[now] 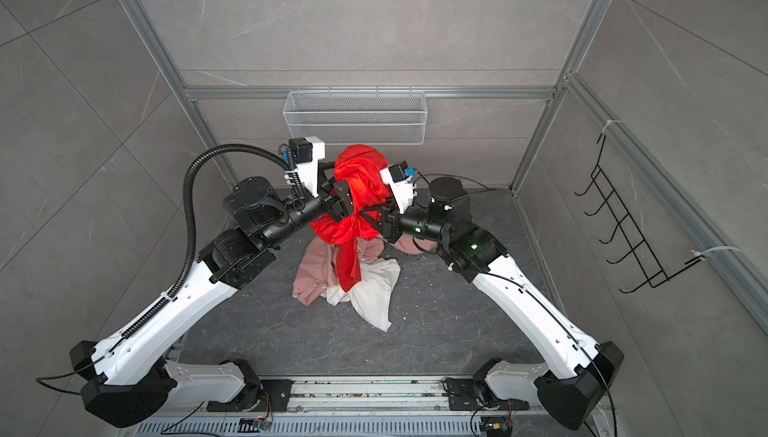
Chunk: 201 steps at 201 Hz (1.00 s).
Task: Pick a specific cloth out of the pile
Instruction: 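Pull the red cloth from the pile with the right gripper while the left releases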
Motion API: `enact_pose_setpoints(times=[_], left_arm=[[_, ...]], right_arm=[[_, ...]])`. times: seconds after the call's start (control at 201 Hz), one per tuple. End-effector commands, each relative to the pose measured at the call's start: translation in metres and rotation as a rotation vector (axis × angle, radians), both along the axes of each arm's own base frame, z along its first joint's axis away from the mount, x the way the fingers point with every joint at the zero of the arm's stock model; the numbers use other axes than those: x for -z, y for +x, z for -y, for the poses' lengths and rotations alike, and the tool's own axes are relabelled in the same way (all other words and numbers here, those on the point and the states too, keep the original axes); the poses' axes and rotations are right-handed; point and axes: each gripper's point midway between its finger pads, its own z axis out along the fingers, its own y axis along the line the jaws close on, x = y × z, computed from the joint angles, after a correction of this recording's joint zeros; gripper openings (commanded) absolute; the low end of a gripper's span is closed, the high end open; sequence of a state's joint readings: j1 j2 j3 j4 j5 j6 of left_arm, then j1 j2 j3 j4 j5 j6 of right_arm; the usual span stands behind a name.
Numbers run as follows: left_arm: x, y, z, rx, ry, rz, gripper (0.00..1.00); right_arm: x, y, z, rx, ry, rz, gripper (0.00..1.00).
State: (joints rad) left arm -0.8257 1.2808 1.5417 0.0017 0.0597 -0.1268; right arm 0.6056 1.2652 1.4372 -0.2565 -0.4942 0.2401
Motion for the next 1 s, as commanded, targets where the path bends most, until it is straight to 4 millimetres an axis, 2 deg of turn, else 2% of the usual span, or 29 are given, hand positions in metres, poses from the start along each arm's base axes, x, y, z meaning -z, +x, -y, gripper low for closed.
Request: enact_pose_setpoints(times=[0.0,0.164,0.413,0.612,0.737,0.866,0.996], left_arm=[[-0.031,-0.019,-0.014,0.019,-0.066,0.089,0.81],[-0.03,-0.022,-0.017,0.019,-0.06,0.102,0.97],[-0.01,-0.026,-0.018,0.025,-0.033,0.113,1.0],[0.01,-0.024,-0.018,0.018,-0.017,0.088,1.0],[0.02,-0.023,-0.021,0.002,-0.012,0.08,1.0],[0.03,-0.022,-0.022,-0.002,-0.001,0.067,1.0],[0.037,-0.022,-0.024,-0.009,0.009,0.056,1.0]], right_arm=[[-0.011,-0.003,0.039,0.152,-0.086,-0.009,0.0],[-0.014,-0.007,0.08,0.31,-0.175,-0.049,0.0],[-0.005,-0.02,0.144,0.579,-0.28,-0.166,0.0],[0.029,-0.031,0.217,0.937,-0.38,-0.307,0.0],[0.05,-0.042,0.251,1.105,-0.414,-0.339,0.0],[0.074,-0.049,0.276,1.242,-0.479,-0.377,0.0],[0.098,-0.053,0.286,1.305,-0.509,-0.433,0.0]])
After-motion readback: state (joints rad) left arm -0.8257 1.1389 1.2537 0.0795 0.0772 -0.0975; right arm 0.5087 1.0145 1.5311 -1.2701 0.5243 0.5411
